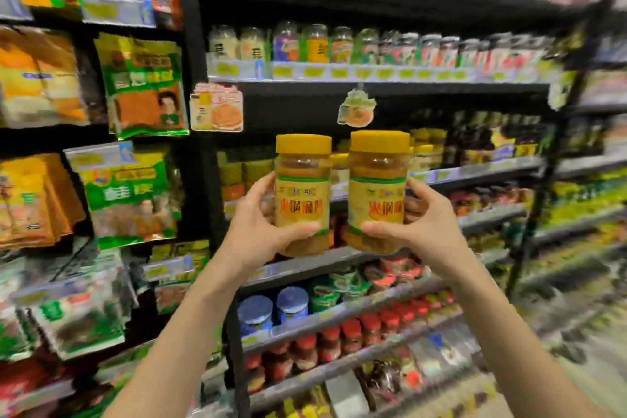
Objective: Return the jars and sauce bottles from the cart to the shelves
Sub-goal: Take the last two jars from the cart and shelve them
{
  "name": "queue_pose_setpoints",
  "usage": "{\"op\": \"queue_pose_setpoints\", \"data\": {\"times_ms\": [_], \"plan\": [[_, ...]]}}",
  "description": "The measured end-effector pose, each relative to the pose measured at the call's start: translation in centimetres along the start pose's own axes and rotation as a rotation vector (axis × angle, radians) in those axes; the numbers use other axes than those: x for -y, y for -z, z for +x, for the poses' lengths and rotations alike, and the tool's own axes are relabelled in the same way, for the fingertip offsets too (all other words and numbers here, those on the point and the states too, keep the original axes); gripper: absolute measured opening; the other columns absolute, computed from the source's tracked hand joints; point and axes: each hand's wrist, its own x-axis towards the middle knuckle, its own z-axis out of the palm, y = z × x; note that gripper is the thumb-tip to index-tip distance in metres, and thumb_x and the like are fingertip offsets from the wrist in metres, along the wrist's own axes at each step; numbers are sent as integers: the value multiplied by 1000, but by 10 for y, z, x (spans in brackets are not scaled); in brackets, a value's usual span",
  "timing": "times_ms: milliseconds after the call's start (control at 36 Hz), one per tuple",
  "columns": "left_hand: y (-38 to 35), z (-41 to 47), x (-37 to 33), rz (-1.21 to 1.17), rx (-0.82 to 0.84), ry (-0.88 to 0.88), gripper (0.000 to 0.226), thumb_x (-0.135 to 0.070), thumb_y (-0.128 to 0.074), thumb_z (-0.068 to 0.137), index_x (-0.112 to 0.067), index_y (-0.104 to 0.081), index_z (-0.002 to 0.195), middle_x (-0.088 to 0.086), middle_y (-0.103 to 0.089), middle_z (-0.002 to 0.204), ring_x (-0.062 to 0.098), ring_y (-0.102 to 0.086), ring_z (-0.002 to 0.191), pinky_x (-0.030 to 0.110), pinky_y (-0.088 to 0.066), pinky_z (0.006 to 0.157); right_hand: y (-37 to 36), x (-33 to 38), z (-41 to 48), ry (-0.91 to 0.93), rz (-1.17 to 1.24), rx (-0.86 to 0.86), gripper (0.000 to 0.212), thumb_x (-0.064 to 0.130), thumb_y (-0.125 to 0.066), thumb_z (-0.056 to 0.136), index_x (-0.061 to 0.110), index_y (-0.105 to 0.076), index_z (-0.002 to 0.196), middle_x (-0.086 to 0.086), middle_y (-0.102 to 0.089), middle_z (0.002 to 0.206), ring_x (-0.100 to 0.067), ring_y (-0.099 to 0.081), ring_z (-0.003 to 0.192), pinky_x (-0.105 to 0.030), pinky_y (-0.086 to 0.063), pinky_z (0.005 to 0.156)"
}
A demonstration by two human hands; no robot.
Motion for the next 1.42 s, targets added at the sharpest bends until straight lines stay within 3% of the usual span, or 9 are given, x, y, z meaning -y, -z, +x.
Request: {"op": "queue_pose_setpoints", "data": {"times_ms": [83, 167, 250, 389, 556, 667, 1000, 1139, 1417], "plan": [[-46, 11, -3, -44, 68, 0, 83, -11, -82, 56, -26, -39, 126, -11, -64, 105, -6, -66, 87, 14, -55, 69, 47, -14, -2, -4, -20, -49, 76, 36, -85, 41, 25, -59, 111, 2, -71, 102, -14, -69, 94, -29, -57, 79], [-94, 21, -8, -98, 113, -3, 88, -1, -79, 63, -34, -31, 129, -14, -62, 96, -9, -65, 77, 11, -53, 62, 92, -24, -3, 1, -56, -94, 65, 29, -85, 44, 32, -60, 104, 7, -72, 98, -7, -70, 89, -20, -56, 74], [-140, 31, -12, -137, 159, 7, 98, -4, -81, 60, -23, -28, 141, -11, -63, 100, -2, -63, 88, 17, -56, 70, 134, -36, -2, 0, -102, -145, 62, 32, -85, 42, 38, -60, 98, 11, -71, 96, -3, -69, 87, -21, -57, 76], [-206, 50, -12, -173, 196, 24, 112, -26, -83, 42, -28, -29, 140, -1, -65, 113, 10, -66, 99, 35, -54, 84, 194, -56, 1, -27, -137, -189, 73, 31, -87, 44, 38, -56, 109, 4, -71, 104, -12, -69, 96, -29, -57, 80], [-270, 80, -9, -180, 244, 22, 97, -22, -84, 49, -42, -29, 126, -8, -64, 107, 12, -64, 102, 37, -54, 86, 250, -77, 14, -42, -168, -203, 65, 10, -86, 55, 35, -57, 107, 9, -71, 98, -3, -70, 87, -14, -55, 67], [-305, 109, 1, -183, 270, 22, 104, -14, -83, 57, -29, -25, 142, -11, -63, 102, 6, -64, 96, 29, -54, 78, 276, -99, 34, -62, -146, -244, 62, 10, -86, 55, 35, -58, 105, 9, -72, 95, -2, -70, 84, -13, -53, 64], [-402, 241, 48, -185, 277, -13, 98, -9, -83, 62, -25, -27, 141, -8, -59, 108, -2, -58, 91, 19, -50, 70, 325, -187, 139, -94, -171, -290, 66, 28, -85, 44, 43, -55, 101, 7, -71, 101, -12, -69, 94, -30, -57, 80], [-430, 309, 65, -137, 295, -42, 101, -12, -84, 60, -22, -26, 143, -1, -57, 123, 12, -59, 107, 25, -51, 81, 342, -220, 191, -97, -159, -310, 68, 27, -86, 46, 42, -54, 104, 8, -69, 102, -10, -68, 94, -24, -57, 78], [-482, 399, 95, -55, 247, -55, 97, -10, -82, 63, -21, -27, 142, -7, -53, 116, 12, -56, 108, 35, -49, 92, 379, -285, 265, -115, -128, -295, 84, 29, -85, 45, 23, -55, 123, 5, -71, 106, -8, -69, 96, -25, -57, 81]]}}
